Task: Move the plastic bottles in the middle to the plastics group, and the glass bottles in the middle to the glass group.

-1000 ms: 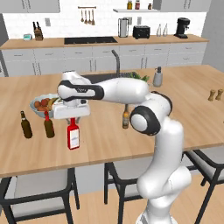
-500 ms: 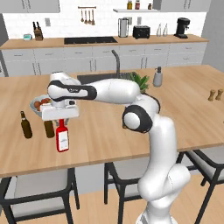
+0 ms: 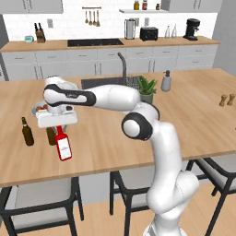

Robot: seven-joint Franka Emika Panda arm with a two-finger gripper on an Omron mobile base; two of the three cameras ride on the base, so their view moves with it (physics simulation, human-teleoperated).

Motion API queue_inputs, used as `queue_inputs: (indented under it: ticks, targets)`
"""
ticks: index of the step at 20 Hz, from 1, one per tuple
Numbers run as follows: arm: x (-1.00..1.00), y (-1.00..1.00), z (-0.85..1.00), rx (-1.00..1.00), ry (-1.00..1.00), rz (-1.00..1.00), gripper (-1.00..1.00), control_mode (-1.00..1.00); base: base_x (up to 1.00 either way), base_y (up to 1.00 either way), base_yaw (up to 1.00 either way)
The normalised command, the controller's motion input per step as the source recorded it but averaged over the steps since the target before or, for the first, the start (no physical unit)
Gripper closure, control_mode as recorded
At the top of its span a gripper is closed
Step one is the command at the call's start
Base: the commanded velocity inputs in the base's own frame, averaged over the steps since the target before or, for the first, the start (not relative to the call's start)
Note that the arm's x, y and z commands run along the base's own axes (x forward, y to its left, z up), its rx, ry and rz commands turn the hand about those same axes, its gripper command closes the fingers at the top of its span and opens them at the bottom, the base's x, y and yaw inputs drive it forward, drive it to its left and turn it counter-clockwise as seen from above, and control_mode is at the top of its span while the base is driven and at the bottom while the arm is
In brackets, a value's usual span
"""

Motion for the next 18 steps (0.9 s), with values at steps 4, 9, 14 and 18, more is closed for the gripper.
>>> queue_inputs:
  ticks: [4, 9, 14, 18]
  targets:
    - [-0.10, -0.06, -0.01, 0.00, -0.01, 0.00, 1.00, -1.00, 0.00, 0.00, 0.00]
    - [-0.19, -0.06, 0.00, 0.00, -0.08, 0.00, 1.00, -1.00, 0.00, 0.00, 0.00]
    - [-0.29, -0.06, 0.00, 0.02, -0.08, 0.00, 1.00, -1.00, 0.00, 0.00, 0.00]
    - [-0.26, -0.16, 0.00, 0.07, -0.07, 0.00, 1.00, -1.00, 0.00, 0.00, 0.00]
